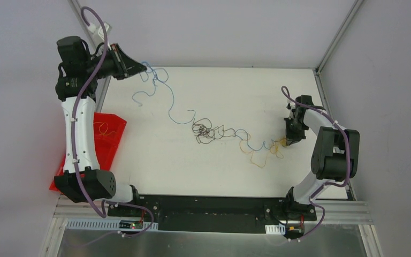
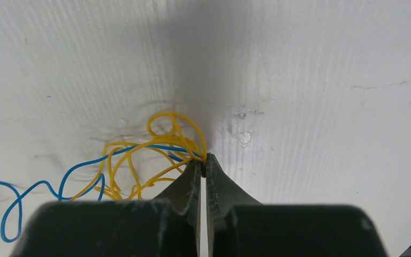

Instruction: Untangle the cables

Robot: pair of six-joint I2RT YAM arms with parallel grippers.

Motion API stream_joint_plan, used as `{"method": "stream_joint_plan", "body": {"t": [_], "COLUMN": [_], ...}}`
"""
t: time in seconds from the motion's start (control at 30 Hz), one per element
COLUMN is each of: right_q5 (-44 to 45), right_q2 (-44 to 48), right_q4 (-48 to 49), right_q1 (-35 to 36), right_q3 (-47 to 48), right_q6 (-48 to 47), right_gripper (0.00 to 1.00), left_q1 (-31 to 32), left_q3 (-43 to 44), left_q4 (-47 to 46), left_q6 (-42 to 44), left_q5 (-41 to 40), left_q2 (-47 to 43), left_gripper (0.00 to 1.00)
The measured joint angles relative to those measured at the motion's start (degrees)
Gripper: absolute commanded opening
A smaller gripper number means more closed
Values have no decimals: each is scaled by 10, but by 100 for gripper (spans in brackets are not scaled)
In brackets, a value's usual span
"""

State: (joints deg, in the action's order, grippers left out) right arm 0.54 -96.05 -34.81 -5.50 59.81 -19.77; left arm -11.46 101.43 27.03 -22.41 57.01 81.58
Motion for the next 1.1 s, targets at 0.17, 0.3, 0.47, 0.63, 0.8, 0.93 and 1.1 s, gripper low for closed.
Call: {"method": "stream_joint_plan", "body": {"t": [0.17, 0.3, 0.47, 0.63, 0.8, 0.93, 1.1], "right_q5": [-26, -51, -87, -127, -164, -184, -211], "right_q2": [0, 0, 0, 1, 14, 31, 45], "right_q4": [-17, -34, -59, -91, -118, -139, -158], "right_q1": [0, 0, 6, 22, 37, 39, 39], "right_q3": [3, 15, 34, 64, 83, 98, 120], "right_q6": [2, 3, 7, 11, 20, 23, 24], "right_gripper": [0, 0, 0, 25, 61, 76, 78], "left_q1": [0, 0, 0, 6, 27, 37, 42], "left_q3": [-141, -218, -272, -275, -275, -275, -275], "left_q4": [70, 150, 201, 211, 206, 189, 163], "left_q6": [72, 157, 239, 290, 309, 299, 289], "left_q5": [-10, -64, -115, -140, -187, -252, -314], "left_q2": [-46, -60, -59, 1, 96, 149, 168], "left_gripper": [86, 87, 75, 62, 55, 60, 63]}}
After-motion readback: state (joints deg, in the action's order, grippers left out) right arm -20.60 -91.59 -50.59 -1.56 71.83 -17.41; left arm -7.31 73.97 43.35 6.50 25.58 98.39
